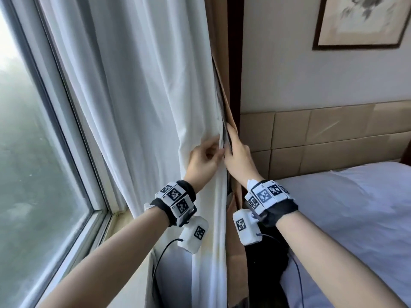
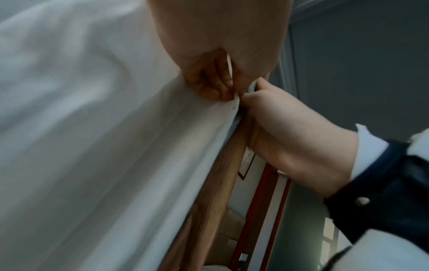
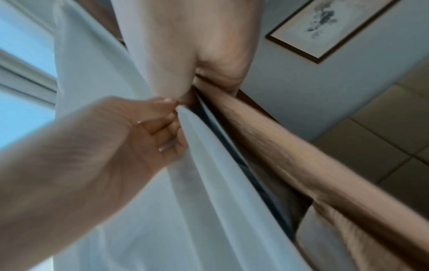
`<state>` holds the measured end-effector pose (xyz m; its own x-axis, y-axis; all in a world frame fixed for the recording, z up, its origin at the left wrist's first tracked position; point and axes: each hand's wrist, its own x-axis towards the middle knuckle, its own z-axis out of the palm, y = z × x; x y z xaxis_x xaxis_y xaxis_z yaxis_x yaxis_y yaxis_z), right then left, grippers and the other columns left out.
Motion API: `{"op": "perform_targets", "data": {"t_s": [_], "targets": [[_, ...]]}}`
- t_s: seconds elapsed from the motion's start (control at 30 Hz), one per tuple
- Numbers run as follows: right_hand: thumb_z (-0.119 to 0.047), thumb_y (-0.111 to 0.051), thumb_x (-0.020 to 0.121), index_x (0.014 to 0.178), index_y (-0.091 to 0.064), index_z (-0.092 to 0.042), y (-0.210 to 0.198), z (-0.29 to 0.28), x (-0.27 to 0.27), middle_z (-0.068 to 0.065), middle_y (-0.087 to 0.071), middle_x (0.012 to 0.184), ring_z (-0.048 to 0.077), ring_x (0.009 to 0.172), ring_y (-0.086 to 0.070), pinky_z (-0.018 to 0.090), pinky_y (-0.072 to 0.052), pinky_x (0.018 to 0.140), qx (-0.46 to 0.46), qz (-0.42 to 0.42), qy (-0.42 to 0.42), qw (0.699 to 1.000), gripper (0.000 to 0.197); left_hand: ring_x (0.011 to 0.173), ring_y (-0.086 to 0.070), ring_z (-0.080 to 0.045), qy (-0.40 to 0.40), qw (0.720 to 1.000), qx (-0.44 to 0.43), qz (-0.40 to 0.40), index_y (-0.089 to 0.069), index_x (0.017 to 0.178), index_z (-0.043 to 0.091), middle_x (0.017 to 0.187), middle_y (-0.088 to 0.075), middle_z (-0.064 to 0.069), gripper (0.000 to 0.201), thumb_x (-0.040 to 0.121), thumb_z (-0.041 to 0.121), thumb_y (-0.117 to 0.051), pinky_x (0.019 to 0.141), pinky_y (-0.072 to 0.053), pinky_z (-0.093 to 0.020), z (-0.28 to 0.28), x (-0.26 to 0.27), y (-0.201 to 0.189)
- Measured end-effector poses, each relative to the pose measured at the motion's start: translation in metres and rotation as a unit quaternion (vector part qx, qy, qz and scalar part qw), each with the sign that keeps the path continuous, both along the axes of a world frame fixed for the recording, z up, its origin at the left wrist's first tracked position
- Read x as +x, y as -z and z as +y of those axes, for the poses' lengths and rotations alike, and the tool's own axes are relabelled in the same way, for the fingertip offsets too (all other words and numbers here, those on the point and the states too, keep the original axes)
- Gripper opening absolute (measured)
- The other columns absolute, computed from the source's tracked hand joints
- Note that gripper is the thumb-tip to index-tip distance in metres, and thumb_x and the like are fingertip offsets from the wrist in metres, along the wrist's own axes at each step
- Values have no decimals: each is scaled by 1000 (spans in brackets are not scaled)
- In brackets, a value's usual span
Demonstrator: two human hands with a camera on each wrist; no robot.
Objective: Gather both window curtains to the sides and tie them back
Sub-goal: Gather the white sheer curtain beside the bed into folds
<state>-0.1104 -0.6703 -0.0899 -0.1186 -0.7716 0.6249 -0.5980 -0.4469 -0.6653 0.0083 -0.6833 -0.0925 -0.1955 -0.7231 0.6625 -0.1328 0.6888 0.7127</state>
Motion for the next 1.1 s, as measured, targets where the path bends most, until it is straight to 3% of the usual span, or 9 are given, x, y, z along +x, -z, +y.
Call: {"op": "perform_targets", "data": {"t_s": [0.13,0.23,0.33,0.43,0.53,0.73,0.87,0.97,1.1], "targets": [[-23,-34,102,146,-36,-33,-5,0,-6,14,-68,113,31,100,-64,35,-48,91,18,-20,10,1000,45,95,-67,-18,38,999,28,3,-66,120,9,101,-72,-8,28,94,8,-59,91,-53,-37,-3,-2,3],[-52,-43,94,142,-41,-29,-11,-3,-4,5,-66,122,22,116,-59,33,-44,102,54,-23,-2,998,54,99,-66,-28,67,996,41,-42,-65,120,8,102,-71,-14,27,93,13,-60,92,-52,-44,-5,1,4],[-33,-46,96,129,-54,-18,-14,-10,-8,9,-69,109,33,107,-58,29,-43,89,27,13,41,999,38,102,-65,-27,72,993,59,-72,-68,118,15,108,-70,-11,28,91,20,-62,95,-50,-44,-7,10,4],[-19,-36,101,127,-52,-12,-15,-8,-18,19,-64,109,36,102,-49,30,-35,80,33,39,58,997,32,83,-67,-16,-22,999,21,23,-74,96,19,97,-73,-2,21,89,6,-59,81,-56,-36,-5,28,1],[-20,-33,102,130,-46,-12,-15,-4,-23,21,-61,105,31,89,-47,35,-42,80,43,57,66,995,32,69,-59,-10,-213,968,-60,120,-66,90,19,82,-68,0,13,85,9,-61,69,-51,-29,-19,50,-2],[-20,-35,99,116,-52,-13,-12,-9,-20,17,-64,99,35,88,-55,40,-48,80,21,55,57,997,25,126,-43,-18,-205,974,86,-44,-34,143,27,137,-42,-5,77,78,46,-71,109,-36,-34,-53,61,-14],[-16,-36,100,114,-54,-10,-13,-8,-16,15,-65,87,31,73,-57,38,-47,70,11,47,48,998,23,145,-13,-23,-187,970,155,2,-5,152,19,157,-11,-6,101,80,52,-67,118,-16,-38,-67,45,-21],[-17,-36,100,118,-53,-10,-14,-9,-18,16,-64,87,31,73,-57,38,-48,71,22,46,62,997,26,134,-40,-22,-180,964,165,103,-33,141,5,144,-43,-8,74,87,45,-63,109,-31,-28,-80,41,-26],[-21,-35,100,128,-49,-12,-17,-9,-20,20,-63,96,35,83,-59,40,-51,79,36,43,75,996,33,84,-64,-27,-202,966,156,52,-62,94,4,86,-67,-8,24,85,27,-59,79,-53,-34,-91,43,-32]]}}
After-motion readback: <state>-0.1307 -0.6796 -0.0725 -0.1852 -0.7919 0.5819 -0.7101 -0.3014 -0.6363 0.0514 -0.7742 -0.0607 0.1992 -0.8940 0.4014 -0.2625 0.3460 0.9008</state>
